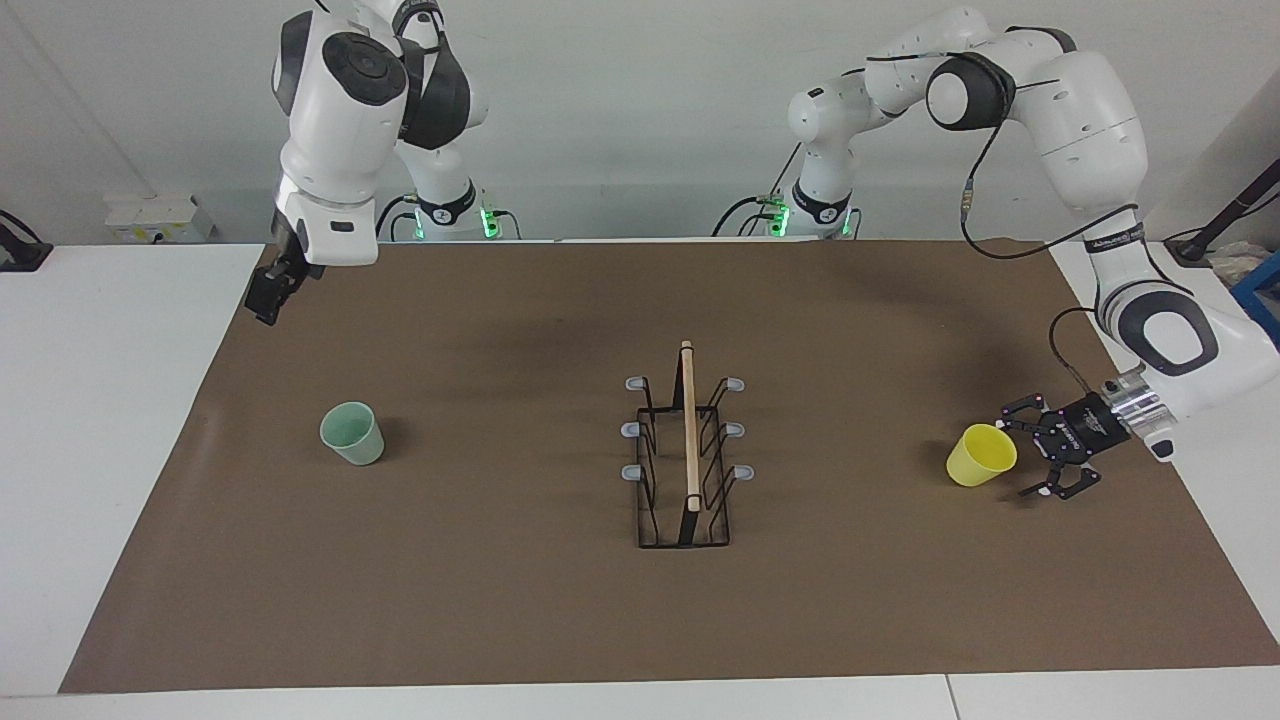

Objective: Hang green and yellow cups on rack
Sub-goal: 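Grasp the yellow cup with the left gripper while the right gripper grasps the green cup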

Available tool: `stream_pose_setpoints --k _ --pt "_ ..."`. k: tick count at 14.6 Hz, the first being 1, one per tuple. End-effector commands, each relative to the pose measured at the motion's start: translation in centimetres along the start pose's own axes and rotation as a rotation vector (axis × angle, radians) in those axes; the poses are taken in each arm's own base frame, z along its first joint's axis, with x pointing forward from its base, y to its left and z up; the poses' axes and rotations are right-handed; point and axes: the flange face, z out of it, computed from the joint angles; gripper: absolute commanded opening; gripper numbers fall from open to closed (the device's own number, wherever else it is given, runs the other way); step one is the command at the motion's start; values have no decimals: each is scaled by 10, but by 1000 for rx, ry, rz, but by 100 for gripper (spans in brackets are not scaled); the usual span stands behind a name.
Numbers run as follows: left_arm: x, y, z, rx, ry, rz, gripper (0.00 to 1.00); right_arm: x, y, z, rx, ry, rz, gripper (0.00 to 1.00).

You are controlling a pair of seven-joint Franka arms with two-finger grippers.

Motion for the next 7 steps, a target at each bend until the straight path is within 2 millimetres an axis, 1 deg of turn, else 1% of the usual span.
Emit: stream_pose_setpoints --k 1,3,4,5,6,7 --pt "-1 -20 9 -29 -69 18 100 62 3 24 -28 -96 -83 100" --pt "3 -27 11 -35 -89 57 100 97 3 38 -36 -130 -127 100" --pt "6 -29 10 -42 -102 59 100 103 4 44 -35 -140 -123 100" --pt "4 -30 10 -51 -116 70 100 114 5 52 -33 -137 -118 100" --pt "5 -32 14 -52 -129 81 100 130 4 63 -24 -151 -129 100" --pt "5 -36 18 -65 -145 84 100 154 1 66 -43 -185 -142 100"
